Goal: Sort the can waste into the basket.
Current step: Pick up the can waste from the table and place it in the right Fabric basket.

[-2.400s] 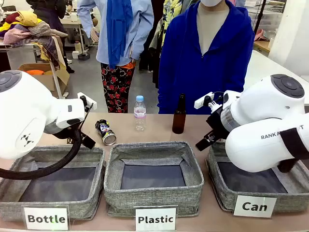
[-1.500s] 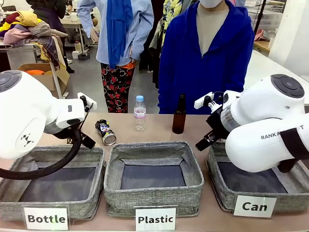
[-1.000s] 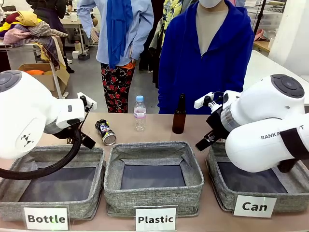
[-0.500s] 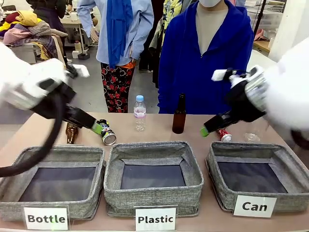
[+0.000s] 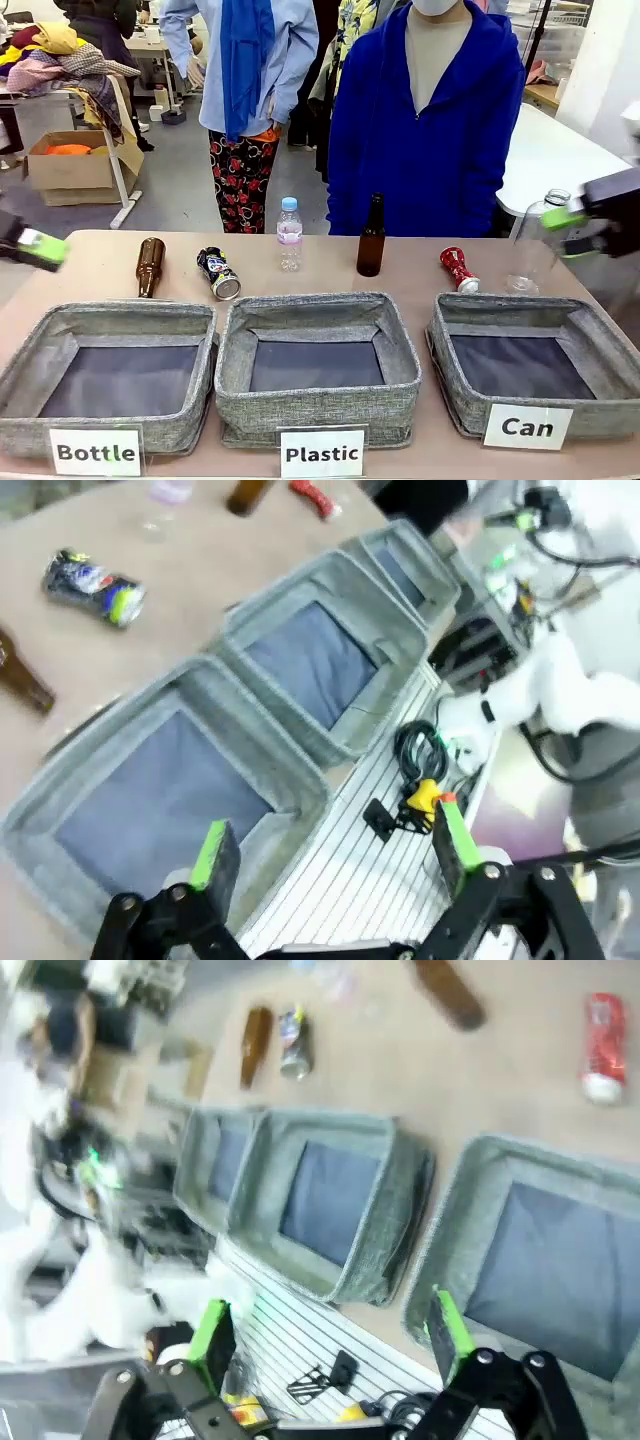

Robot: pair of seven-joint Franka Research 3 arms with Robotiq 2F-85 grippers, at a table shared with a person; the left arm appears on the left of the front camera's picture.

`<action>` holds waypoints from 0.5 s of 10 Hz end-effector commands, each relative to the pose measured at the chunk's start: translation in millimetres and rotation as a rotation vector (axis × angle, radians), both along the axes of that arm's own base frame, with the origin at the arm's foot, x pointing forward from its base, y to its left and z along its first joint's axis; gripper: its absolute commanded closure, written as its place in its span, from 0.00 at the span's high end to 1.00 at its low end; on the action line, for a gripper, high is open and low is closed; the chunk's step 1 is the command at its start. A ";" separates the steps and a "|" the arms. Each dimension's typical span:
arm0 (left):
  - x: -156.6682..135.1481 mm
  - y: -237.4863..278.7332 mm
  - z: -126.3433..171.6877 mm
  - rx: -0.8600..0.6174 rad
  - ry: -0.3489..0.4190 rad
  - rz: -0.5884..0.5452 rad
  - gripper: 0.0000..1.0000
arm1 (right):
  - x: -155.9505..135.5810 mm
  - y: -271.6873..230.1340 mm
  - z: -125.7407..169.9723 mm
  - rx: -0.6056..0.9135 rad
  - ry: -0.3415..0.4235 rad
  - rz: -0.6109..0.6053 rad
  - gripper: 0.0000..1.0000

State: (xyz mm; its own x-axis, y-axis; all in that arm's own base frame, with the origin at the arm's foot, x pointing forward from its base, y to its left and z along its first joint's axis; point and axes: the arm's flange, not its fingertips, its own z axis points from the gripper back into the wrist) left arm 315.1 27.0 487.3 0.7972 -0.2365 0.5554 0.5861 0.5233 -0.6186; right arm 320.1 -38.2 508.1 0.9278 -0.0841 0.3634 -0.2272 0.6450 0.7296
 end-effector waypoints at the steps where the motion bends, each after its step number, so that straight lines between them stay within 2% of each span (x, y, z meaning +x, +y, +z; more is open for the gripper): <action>1: -15.5 23.3 -34.6 -0.114 0.041 0.166 1.00 | -10.8 -39.9 -40.6 0.124 0.046 -0.141 1.00; 3: -27.2 55.9 -49.2 -0.195 0.072 0.315 1.00 | -12.5 -66.4 -57.0 0.185 0.092 -0.235 1.00; 5: -30.4 67.3 -60.1 -0.251 0.108 0.428 1.00 | -6.5 -75.3 -65.8 0.192 0.117 -0.288 1.00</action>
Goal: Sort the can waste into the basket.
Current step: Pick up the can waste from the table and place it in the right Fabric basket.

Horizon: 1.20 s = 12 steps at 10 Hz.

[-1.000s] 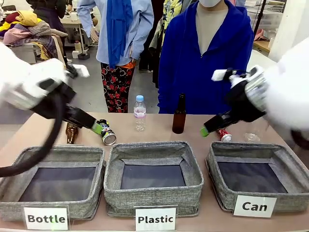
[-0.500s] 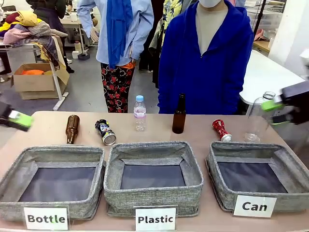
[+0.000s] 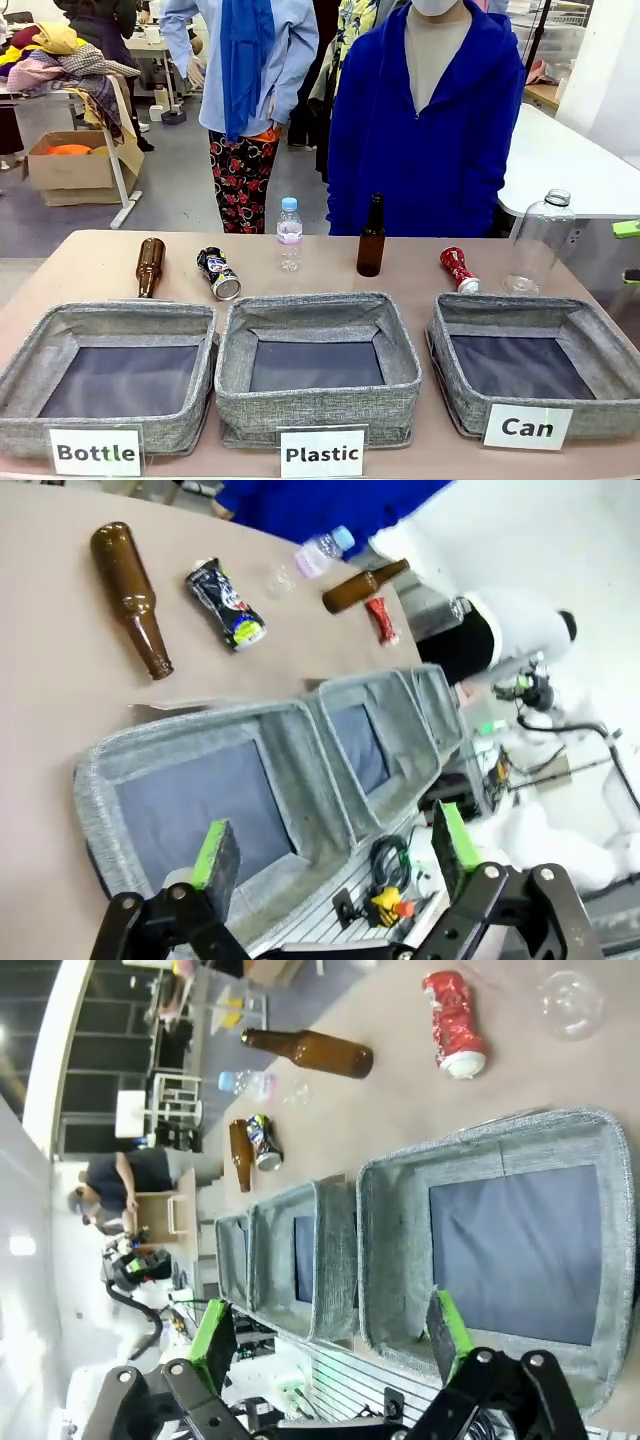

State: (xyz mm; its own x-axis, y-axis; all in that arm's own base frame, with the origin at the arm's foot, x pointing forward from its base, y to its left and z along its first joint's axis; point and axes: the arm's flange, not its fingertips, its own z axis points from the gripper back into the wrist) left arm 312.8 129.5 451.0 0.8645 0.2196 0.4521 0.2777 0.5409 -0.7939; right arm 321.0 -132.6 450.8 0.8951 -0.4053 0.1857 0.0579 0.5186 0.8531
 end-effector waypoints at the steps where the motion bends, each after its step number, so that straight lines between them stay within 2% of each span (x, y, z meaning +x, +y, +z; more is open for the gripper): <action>1: -33.7 -40.0 -26.6 -0.012 0.017 0.085 1.00 | -4.2 19.8 -9.4 -0.011 -0.008 -0.022 1.00; 2: -28.1 -46.2 -26.4 0.052 0.133 0.257 1.00 | -2.4 22.5 -9.8 -0.071 -0.017 -0.065 1.00; 3: 2.0 4.4 -3.2 -0.017 0.016 0.046 1.00 | 4.0 3.1 -3.7 0.004 0.016 -0.013 1.00; 7: 2.0 4.4 -3.2 -0.017 0.016 0.046 1.00 | 4.0 3.1 -3.7 0.004 0.016 -0.013 1.00; 8: 2.6 0.8 -3.4 -0.009 0.043 0.061 1.00 | 4.0 3.1 -3.7 0.004 0.016 -0.013 1.00; 9: 19.3 -16.1 11.6 0.204 0.082 0.157 1.00 | 4.0 3.1 -3.7 0.004 0.016 -0.013 1.00; 10: 45.7 -52.7 26.2 0.331 0.093 0.018 1.00 | 4.0 3.1 -3.7 0.004 0.016 -0.013 1.00; 12: 106.9 -137.9 30.7 0.541 0.206 -0.104 1.00 | 4.0 3.1 -3.7 0.004 0.016 -0.013 1.00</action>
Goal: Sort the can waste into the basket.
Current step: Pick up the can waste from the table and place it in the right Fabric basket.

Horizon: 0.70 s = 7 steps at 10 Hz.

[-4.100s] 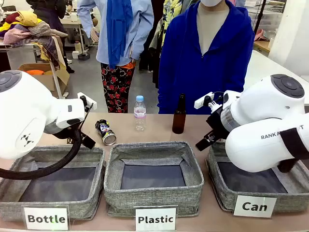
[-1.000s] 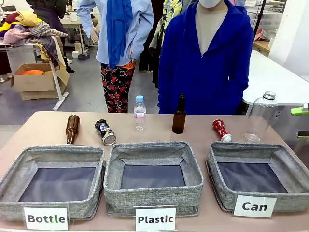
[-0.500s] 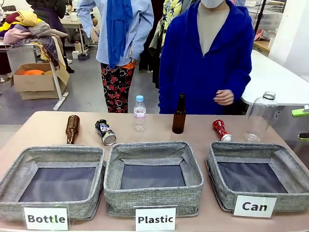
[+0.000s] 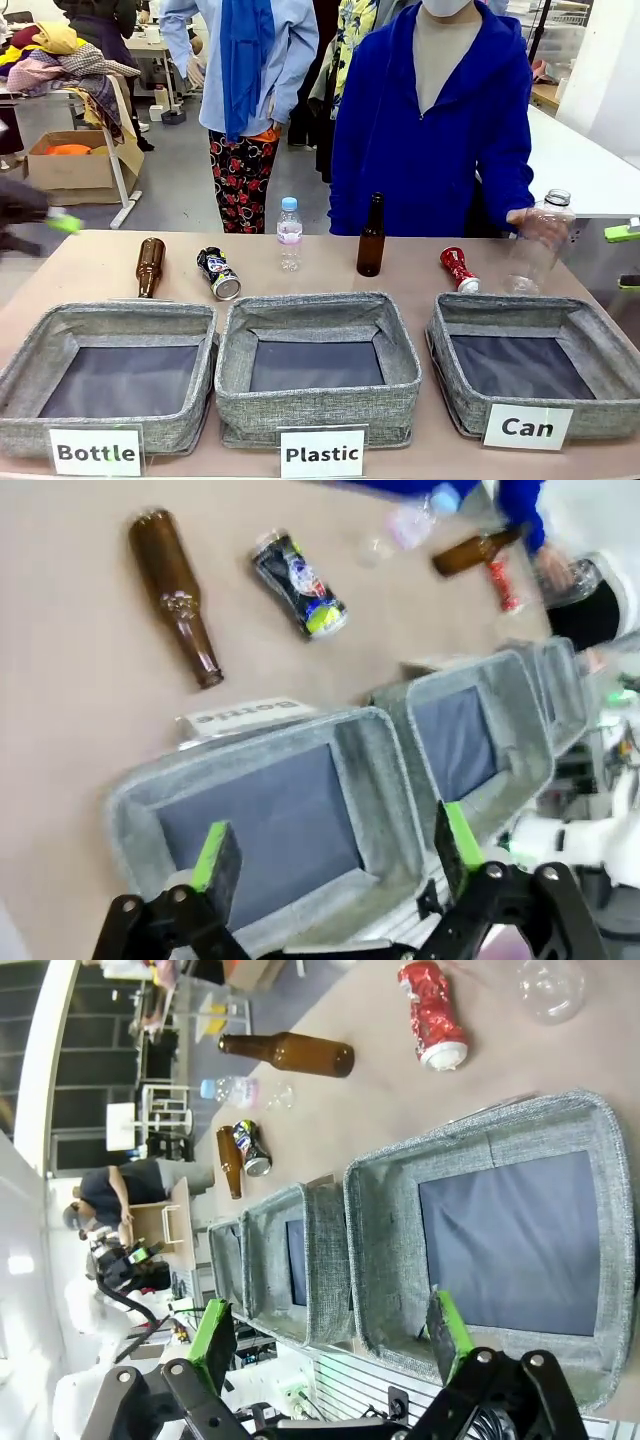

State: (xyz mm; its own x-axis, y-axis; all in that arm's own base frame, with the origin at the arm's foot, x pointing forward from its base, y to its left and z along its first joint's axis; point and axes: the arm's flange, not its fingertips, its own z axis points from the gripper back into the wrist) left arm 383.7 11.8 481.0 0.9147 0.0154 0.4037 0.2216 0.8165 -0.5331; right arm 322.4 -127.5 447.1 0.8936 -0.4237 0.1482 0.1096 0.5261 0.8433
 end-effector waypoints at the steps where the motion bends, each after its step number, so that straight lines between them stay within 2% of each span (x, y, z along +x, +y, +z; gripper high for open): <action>1: 65.2 -64.7 -9.5 0.171 0.198 -0.159 1.00 | 2.6 -1.9 0.0 0.015 -0.031 0.009 1.00; 2: 88.1 -94.7 -22.5 0.223 0.251 -0.163 1.00 | 2.6 -1.9 0.0 0.015 -0.031 0.009 1.00; 3: 103.5 -117.6 -32.5 0.288 0.246 -0.111 1.00 | 2.6 -1.9 0.0 0.015 -0.031 0.009 1.00; 4: 114.5 -129.2 -38.1 0.336 0.207 -0.035 1.00 | 2.6 -1.9 0.0 0.015 -0.031 0.009 1.00; 5: 112.1 -124.6 -33.7 0.328 0.174 0.029 1.00 | 2.6 -1.9 0.0 0.015 -0.031 0.009 1.00; 6: 99.7 -141.4 -50.5 0.275 0.229 -0.114 1.00 | 2.6 -1.9 0.0 0.015 -0.031 0.009 1.00; 7: 99.7 -141.4 -50.5 0.275 0.229 -0.114 1.00 | 2.6 -1.9 0.0 0.015 -0.031 0.009 1.00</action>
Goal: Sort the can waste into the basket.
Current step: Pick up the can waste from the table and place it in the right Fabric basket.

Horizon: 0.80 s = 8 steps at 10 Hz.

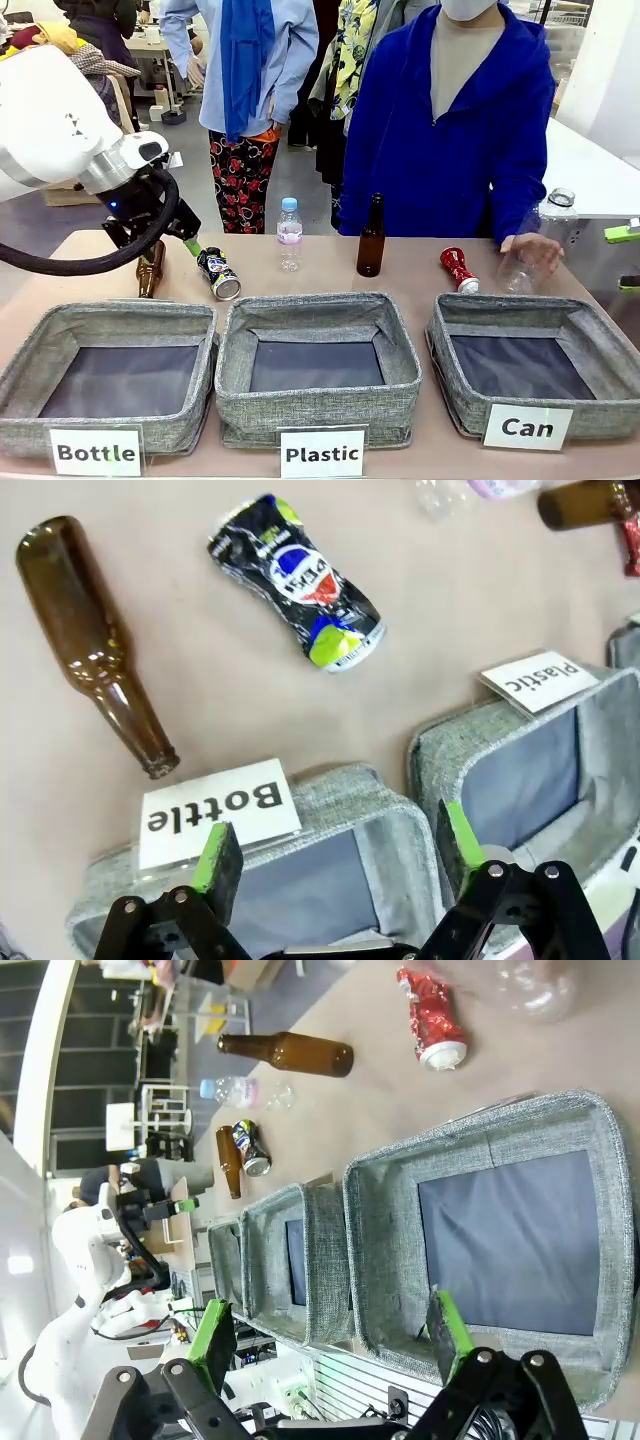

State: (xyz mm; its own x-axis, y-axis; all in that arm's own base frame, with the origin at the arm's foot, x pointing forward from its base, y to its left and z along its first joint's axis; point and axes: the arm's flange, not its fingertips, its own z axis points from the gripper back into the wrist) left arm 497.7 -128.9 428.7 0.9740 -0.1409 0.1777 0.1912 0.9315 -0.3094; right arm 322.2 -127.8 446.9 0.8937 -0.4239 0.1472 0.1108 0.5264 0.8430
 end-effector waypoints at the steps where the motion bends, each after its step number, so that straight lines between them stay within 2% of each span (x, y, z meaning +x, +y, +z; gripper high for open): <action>1: -14.2 -0.7 1.8 -0.032 0.020 -0.038 1.00 | 2.9 -1.6 0.3 0.015 -0.033 0.010 1.00; 2: 0.0 0.0 0.0 0.000 0.000 0.000 1.00 | 2.9 -1.6 0.3 0.015 -0.033 0.010 1.00; 4: 24.3 -19.6 -11.1 0.000 0.080 0.046 1.00 | 2.9 -1.6 0.3 0.015 -0.033 0.010 1.00; 7: 61.9 -46.1 -33.4 -0.001 0.131 0.364 1.00 | 2.9 -1.6 0.3 0.015 -0.033 0.010 1.00; 8: 73.0 -47.6 -44.3 -0.001 0.155 0.425 1.00 | 2.9 -1.6 0.3 0.015 -0.033 0.010 1.00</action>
State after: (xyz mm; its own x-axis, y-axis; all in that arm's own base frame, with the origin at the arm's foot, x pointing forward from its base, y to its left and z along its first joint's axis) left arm 555.8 -167.1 384.6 0.9797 0.1967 0.0397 -0.1733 0.9291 -0.3267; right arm 322.0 -128.1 446.3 0.8944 -0.4230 0.1452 0.1117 0.5257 0.8433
